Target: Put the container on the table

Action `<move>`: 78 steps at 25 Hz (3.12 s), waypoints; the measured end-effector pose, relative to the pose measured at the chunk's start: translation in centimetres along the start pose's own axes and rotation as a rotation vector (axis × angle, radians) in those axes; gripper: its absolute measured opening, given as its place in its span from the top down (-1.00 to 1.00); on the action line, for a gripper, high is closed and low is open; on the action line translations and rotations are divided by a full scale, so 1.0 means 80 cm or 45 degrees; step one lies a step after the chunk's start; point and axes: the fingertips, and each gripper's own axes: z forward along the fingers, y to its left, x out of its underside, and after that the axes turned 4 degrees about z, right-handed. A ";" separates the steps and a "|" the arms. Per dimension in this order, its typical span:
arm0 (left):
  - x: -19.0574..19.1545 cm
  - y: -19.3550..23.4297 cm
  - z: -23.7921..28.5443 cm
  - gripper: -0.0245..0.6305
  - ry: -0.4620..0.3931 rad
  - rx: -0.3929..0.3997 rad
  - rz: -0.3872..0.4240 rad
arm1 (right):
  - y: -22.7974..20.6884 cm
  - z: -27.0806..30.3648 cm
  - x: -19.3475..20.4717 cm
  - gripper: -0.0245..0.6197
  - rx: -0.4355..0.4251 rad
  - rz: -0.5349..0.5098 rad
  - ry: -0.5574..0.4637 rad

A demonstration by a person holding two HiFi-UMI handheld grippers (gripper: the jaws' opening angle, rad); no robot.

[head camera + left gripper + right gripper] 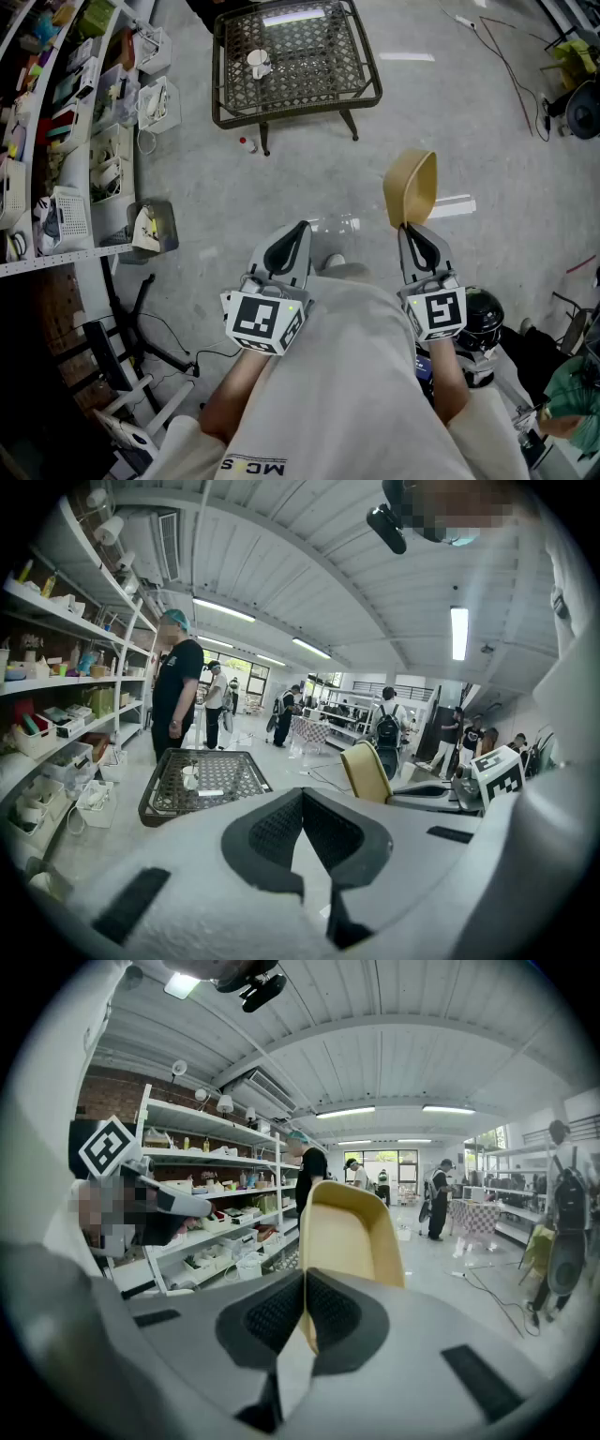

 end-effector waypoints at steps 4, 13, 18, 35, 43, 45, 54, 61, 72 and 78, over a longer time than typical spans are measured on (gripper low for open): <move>-0.007 -0.023 -0.001 0.85 -0.020 0.012 0.019 | 0.003 -0.018 -0.014 0.86 -0.015 0.036 -0.045; -0.016 -0.030 -0.028 0.85 -0.089 -0.040 0.046 | 0.032 -0.012 -0.030 0.86 -0.107 0.068 -0.105; -0.020 -0.019 -0.042 0.85 -0.110 -0.066 0.049 | 0.050 -0.016 -0.048 0.86 -0.134 0.063 -0.167; -0.020 -0.038 -0.015 0.85 -0.082 -0.007 0.057 | 0.011 -0.033 -0.055 0.86 -0.051 0.128 -0.210; -0.037 0.005 0.023 0.85 -0.107 -0.026 0.019 | -0.007 0.014 -0.070 0.86 -0.030 0.129 -0.209; -0.043 0.024 0.037 0.85 -0.104 -0.024 0.013 | -0.011 0.035 -0.079 0.85 -0.025 0.128 -0.203; -0.099 0.138 0.125 0.85 -0.094 0.023 0.003 | -0.031 0.166 -0.136 0.85 0.010 0.117 -0.170; -0.140 0.239 0.198 0.85 -0.079 0.069 -0.008 | -0.047 0.287 -0.181 0.85 0.035 0.105 -0.132; -0.152 0.329 0.252 0.85 -0.061 0.123 -0.017 | -0.050 0.401 -0.224 0.85 0.041 0.077 -0.099; -0.161 0.336 0.252 0.85 -0.066 0.141 -0.042 | -0.042 0.411 -0.247 0.85 0.042 0.047 -0.097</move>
